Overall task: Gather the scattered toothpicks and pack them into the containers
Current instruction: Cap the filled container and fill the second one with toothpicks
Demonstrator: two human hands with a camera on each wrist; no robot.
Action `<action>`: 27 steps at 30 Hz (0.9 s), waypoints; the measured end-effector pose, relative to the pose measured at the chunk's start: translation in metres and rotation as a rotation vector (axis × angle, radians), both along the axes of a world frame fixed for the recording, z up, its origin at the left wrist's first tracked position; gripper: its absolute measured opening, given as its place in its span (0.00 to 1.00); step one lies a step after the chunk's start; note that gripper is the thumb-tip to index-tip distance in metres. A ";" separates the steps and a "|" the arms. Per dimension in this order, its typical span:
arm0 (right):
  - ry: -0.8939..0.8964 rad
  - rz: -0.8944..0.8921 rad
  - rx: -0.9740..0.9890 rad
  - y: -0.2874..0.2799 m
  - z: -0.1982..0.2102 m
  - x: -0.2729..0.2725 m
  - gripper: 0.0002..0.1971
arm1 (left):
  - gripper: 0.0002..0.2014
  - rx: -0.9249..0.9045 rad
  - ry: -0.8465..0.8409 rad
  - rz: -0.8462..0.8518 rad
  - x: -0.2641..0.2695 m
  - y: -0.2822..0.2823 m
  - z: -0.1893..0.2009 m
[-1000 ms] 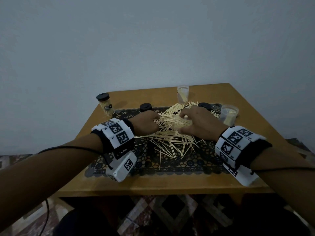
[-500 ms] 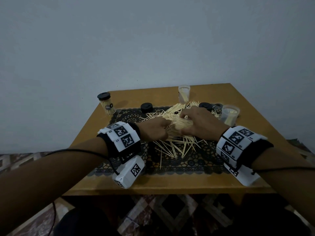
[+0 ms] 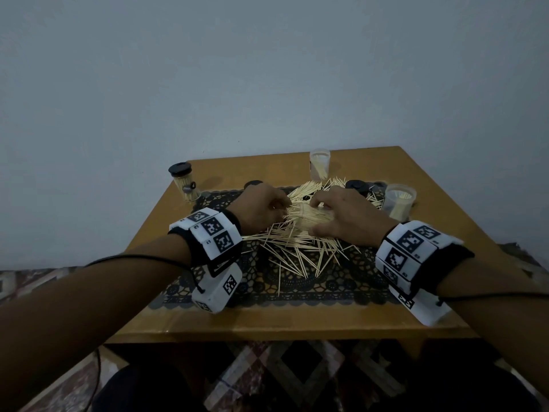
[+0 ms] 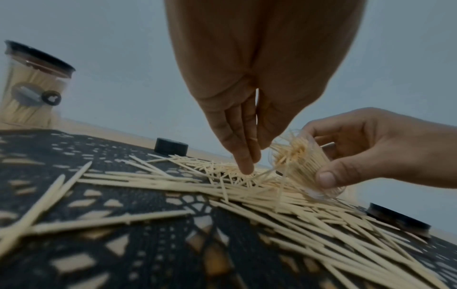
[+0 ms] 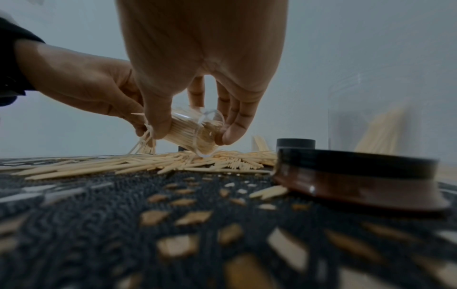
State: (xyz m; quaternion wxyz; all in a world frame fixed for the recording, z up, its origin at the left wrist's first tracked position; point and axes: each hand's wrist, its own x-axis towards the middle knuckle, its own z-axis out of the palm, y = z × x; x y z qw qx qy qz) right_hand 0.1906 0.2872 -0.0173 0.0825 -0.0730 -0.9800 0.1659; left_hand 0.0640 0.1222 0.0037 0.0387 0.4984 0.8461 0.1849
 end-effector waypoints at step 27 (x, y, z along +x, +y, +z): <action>0.010 -0.016 -0.024 -0.001 0.002 0.000 0.25 | 0.21 0.024 -0.425 0.007 0.020 -0.005 -0.002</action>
